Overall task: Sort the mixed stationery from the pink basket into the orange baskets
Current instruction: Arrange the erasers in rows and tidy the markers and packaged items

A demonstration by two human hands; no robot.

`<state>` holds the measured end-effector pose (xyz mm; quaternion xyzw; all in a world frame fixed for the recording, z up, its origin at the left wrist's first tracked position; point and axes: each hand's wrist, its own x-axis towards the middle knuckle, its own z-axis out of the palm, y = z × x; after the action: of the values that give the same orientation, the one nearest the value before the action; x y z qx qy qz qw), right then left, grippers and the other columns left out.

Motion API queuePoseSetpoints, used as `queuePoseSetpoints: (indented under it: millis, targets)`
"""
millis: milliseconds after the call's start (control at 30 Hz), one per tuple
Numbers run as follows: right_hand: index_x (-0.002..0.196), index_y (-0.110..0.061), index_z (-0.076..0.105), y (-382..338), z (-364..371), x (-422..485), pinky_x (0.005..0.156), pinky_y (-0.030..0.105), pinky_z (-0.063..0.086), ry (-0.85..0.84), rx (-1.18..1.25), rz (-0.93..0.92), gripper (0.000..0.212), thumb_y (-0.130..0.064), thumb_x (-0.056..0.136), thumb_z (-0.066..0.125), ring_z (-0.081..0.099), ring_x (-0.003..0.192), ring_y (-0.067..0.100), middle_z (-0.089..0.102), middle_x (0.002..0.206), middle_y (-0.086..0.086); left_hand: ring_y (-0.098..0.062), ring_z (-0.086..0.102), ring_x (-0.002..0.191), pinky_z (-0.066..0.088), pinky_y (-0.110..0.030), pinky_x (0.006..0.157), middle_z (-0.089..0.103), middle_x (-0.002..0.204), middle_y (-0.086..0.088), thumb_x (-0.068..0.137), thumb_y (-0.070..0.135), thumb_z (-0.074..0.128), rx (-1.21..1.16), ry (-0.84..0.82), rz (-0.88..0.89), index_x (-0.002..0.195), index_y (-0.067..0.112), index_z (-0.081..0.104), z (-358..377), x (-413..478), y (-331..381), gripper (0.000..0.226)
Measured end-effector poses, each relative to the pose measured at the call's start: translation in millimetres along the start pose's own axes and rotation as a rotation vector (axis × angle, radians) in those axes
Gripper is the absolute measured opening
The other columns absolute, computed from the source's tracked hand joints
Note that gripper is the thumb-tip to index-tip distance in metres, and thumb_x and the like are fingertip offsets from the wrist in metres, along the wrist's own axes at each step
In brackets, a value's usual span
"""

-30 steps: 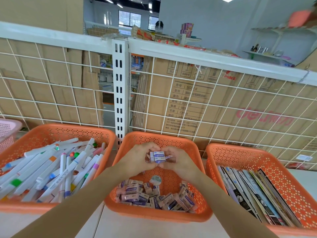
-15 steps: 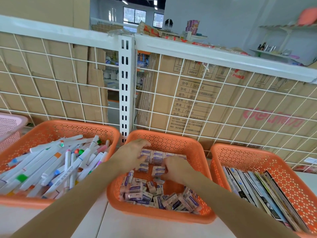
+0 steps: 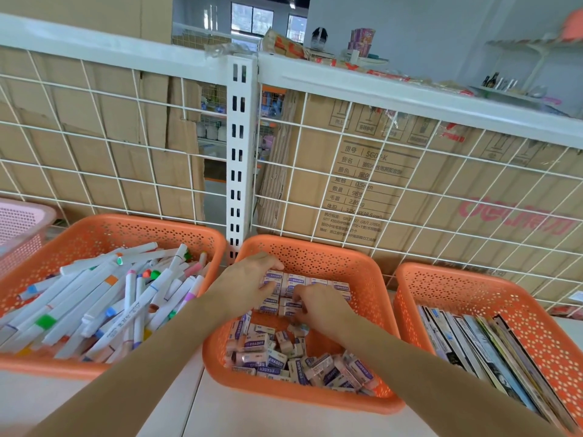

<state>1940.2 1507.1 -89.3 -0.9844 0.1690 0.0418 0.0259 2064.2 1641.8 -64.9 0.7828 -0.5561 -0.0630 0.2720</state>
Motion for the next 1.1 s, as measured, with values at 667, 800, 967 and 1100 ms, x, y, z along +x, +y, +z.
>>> queuePoseSetpoints:
  millis: [667, 800, 967, 1100]
  targets:
    - [0.091, -0.015, 0.067, 2.3, -11.5, -25.0, 0.070, 0.019, 0.042, -0.251, 0.503, 0.050, 0.008, -0.019, 0.084, 0.068, 0.059, 0.089, 0.017, 0.066, 0.097, 0.002, -0.007, 0.054, 0.090, 0.046, -0.024, 0.079, 0.046, 0.097, 0.017, 0.092, 0.019, 0.054, 0.029, -0.019, 0.033, 0.113, 0.024, 0.059, -5.1, -3.7, 6.4, 0.022]
    - [0.090, -0.017, 0.061, 3.0, -12.9, -26.4, 0.064, 0.022, 0.042, -0.283, 0.618, 0.077, 0.012, -0.013, 0.082, 0.069, 0.055, 0.081, 0.017, 0.059, 0.088, 0.001, -0.006, 0.055, 0.096, 0.044, -0.020, 0.082, 0.061, 0.106, 0.012, 0.092, 0.022, 0.055, 0.100, -0.132, 0.063, 0.108, 0.023, 0.064, -5.0, -2.3, 8.3, 0.019]
    - [0.105, -0.005, 0.066, 8.7, -19.6, -30.9, 0.077, 0.029, 0.043, -0.184, 0.721, 0.145, 0.018, -0.006, 0.088, 0.060, 0.055, 0.084, 0.017, 0.060, 0.091, 0.008, -0.014, 0.058, 0.095, 0.049, -0.034, 0.085, 0.064, 0.108, 0.002, 0.081, 0.049, 0.064, 0.196, -0.575, 0.071, 0.110, 0.018, 0.063, 7.7, 1.1, 16.4, 0.043]
    - [0.102, -0.014, 0.064, 13.0, -21.2, -39.6, 0.086, 0.043, 0.049, -0.143, 0.854, 0.161, 0.018, -0.004, 0.091, 0.053, 0.058, 0.104, 0.035, 0.060, 0.113, 0.023, -0.018, 0.053, 0.089, 0.044, -0.032, 0.075, 0.058, 0.103, -0.001, 0.077, 0.049, 0.069, 0.153, -0.694, 0.036, 0.118, 0.011, 0.057, 20.7, 0.8, 20.4, 0.058]
